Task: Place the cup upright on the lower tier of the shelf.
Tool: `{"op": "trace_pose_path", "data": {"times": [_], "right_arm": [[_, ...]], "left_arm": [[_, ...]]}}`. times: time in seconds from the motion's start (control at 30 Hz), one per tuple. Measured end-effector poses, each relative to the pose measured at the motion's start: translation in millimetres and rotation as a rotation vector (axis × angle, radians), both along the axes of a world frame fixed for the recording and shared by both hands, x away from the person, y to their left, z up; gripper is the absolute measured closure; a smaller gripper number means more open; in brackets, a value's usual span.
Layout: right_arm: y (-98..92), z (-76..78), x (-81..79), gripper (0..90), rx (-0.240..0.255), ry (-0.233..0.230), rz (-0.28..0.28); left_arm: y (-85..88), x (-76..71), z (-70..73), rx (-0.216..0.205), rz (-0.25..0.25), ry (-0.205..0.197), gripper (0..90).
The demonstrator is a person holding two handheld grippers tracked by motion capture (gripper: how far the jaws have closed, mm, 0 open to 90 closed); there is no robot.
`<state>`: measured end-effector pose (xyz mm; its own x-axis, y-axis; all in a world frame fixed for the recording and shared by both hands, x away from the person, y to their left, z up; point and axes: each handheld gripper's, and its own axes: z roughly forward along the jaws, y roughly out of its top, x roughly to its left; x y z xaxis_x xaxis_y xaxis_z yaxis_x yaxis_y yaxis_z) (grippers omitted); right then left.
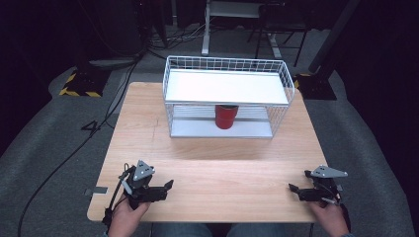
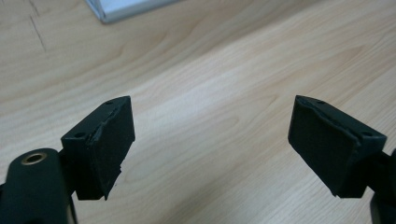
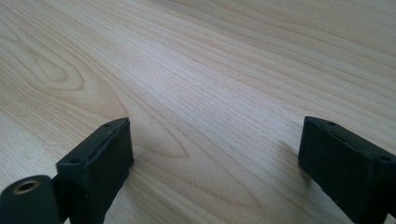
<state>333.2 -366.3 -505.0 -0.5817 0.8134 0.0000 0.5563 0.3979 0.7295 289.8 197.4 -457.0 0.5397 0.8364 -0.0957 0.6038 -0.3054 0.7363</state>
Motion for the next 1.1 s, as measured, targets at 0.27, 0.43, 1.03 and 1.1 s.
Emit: {"op": "trace_pose_path", "data": {"times": [0.27, 0.43, 1.03, 1.1], "right_arm": [[0.0, 0.0, 0.0, 10.1, 0.0, 0.0, 0.0], [0.0, 0.0, 0.0, 10.1, 0.0, 0.0, 0.0], [0.0, 0.1, 0.0, 10.2, -0.001, 0.0, 0.0], [0.0, 0.1, 0.0, 10.2, -0.001, 0.001, 0.0]], "left_arm": [[2.6, 2.6, -18.3, 0.058, -0.009, 0.078, 15.3], [3.6, 5.9, -28.0, 0.07, -0.004, 0.121, 15.4], [2.0, 13.5, -49.1, 0.115, -0.009, 0.049, 0.4], [2.1, 13.6, -49.1, 0.114, -0.009, 0.049, 0.4]]}}
